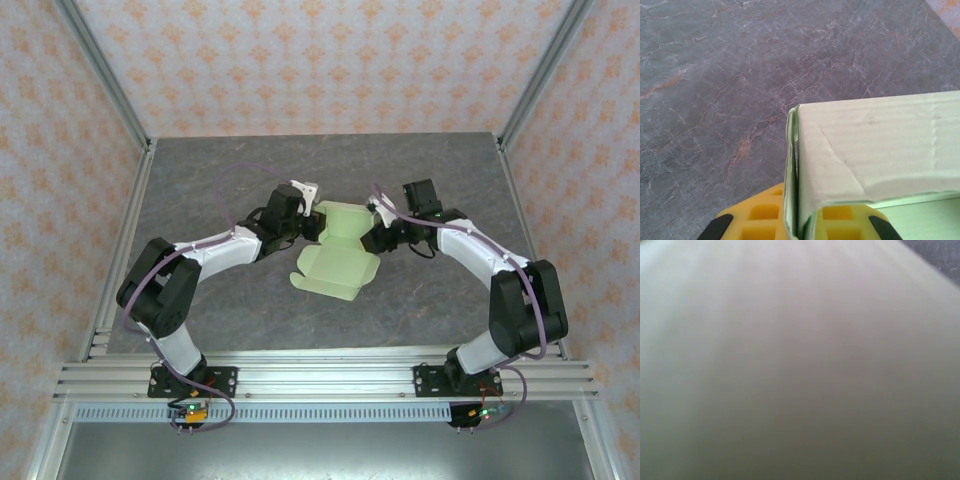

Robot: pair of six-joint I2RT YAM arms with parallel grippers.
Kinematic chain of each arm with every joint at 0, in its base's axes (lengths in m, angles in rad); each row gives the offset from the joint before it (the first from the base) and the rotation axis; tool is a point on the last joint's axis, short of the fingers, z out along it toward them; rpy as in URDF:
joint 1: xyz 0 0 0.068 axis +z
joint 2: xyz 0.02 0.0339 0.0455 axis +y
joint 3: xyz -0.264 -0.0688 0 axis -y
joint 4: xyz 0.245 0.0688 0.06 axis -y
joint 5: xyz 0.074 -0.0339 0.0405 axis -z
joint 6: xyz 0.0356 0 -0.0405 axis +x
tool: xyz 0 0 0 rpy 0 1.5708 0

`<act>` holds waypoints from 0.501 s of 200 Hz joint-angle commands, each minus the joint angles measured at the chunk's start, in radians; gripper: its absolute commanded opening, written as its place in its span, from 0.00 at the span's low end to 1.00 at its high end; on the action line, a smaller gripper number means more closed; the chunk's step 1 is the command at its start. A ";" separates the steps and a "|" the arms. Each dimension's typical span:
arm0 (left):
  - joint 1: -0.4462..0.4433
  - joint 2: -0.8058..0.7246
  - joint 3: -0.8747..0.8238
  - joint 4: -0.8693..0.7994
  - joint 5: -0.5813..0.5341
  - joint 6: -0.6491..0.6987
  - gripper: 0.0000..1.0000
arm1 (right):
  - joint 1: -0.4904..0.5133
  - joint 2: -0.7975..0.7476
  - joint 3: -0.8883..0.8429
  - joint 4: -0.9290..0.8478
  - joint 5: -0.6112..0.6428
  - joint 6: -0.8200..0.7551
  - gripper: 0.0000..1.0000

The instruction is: Fold the paper box

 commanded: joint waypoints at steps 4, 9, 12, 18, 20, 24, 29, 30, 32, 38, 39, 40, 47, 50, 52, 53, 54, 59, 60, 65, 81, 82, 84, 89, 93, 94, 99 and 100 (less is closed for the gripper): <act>0.007 0.018 0.026 0.017 0.022 0.008 0.00 | -0.003 -0.025 -0.048 0.151 0.019 0.104 0.33; 0.007 0.018 0.027 0.016 0.023 0.009 0.00 | -0.002 -0.032 -0.063 0.189 0.019 0.123 0.35; 0.007 0.018 0.026 0.016 0.021 0.010 0.00 | -0.001 -0.037 -0.071 0.206 0.019 0.134 0.36; 0.007 0.016 0.022 0.017 0.015 0.008 0.00 | -0.002 -0.045 -0.084 0.235 0.021 0.147 0.41; 0.007 0.015 0.020 0.019 0.011 0.007 0.00 | -0.002 -0.048 -0.087 0.239 0.021 0.149 0.44; 0.007 0.013 0.015 0.023 0.007 0.003 0.00 | -0.002 -0.052 -0.090 0.246 0.018 0.153 0.47; 0.007 0.010 0.009 0.031 0.003 0.000 0.00 | -0.002 -0.060 -0.092 0.248 0.014 0.154 0.50; 0.007 0.010 0.008 0.032 0.002 0.000 0.00 | -0.002 -0.061 -0.092 0.247 0.013 0.155 0.51; 0.007 0.009 0.007 0.033 0.002 -0.002 0.00 | -0.003 -0.064 -0.092 0.246 0.010 0.154 0.53; 0.007 0.009 0.005 0.037 0.004 -0.005 0.00 | -0.003 -0.074 -0.091 0.240 -0.005 0.151 0.56; 0.007 0.010 0.005 0.037 0.004 -0.006 0.00 | -0.003 -0.076 -0.090 0.239 -0.008 0.150 0.57; 0.007 0.010 0.005 0.037 0.005 -0.006 0.00 | -0.003 -0.079 -0.089 0.237 -0.010 0.150 0.58; 0.007 0.014 0.010 0.031 0.013 -0.002 0.00 | -0.004 -0.093 -0.088 0.231 -0.036 0.146 0.61; 0.007 0.016 0.013 0.025 0.017 0.001 0.00 | -0.004 -0.098 -0.088 0.229 -0.048 0.143 0.62; 0.007 0.017 0.015 0.023 0.018 0.002 0.00 | -0.004 -0.102 -0.087 0.228 -0.055 0.141 0.63; 0.007 0.017 0.016 0.022 0.019 0.003 0.00 | -0.004 -0.103 -0.087 0.228 -0.059 0.140 0.63; 0.007 0.017 0.016 0.019 0.021 0.004 0.00 | -0.005 -0.105 -0.087 0.228 -0.063 0.138 0.64; 0.007 0.016 0.018 0.014 0.023 0.009 0.00 | -0.007 -0.112 -0.087 0.227 -0.078 0.137 0.66; 0.007 0.017 0.018 0.013 0.023 0.010 0.00 | -0.007 -0.112 -0.087 0.226 -0.079 0.137 0.66; 0.007 0.014 0.016 0.014 0.022 0.013 0.00 | -0.010 -0.117 -0.086 0.229 -0.091 0.137 0.67; 0.007 0.004 0.002 0.033 0.011 0.011 0.00 | -0.019 -0.121 -0.074 0.228 -0.115 0.144 0.68; 0.007 0.003 0.001 0.034 0.011 0.010 0.00 | -0.020 -0.121 -0.073 0.228 -0.116 0.143 0.68; 0.007 0.004 0.000 0.035 0.011 0.009 0.00 | -0.020 -0.122 -0.070 0.226 -0.119 0.144 0.68; 0.007 0.005 0.002 0.035 0.015 0.008 0.00 | -0.023 -0.121 -0.065 0.221 -0.127 0.145 0.68; 0.007 0.007 0.005 0.032 0.019 0.010 0.00 | -0.022 -0.121 -0.062 0.217 -0.136 0.143 0.68; 0.007 0.008 0.005 0.030 0.020 0.011 0.00 | -0.022 -0.121 -0.061 0.215 -0.138 0.142 0.68; 0.007 0.010 0.011 0.023 0.025 0.013 0.00 | -0.024 -0.120 -0.057 0.209 -0.150 0.138 0.68; 0.007 0.010 0.012 0.021 0.026 0.013 0.00 | -0.024 -0.120 -0.056 0.209 -0.150 0.138 0.68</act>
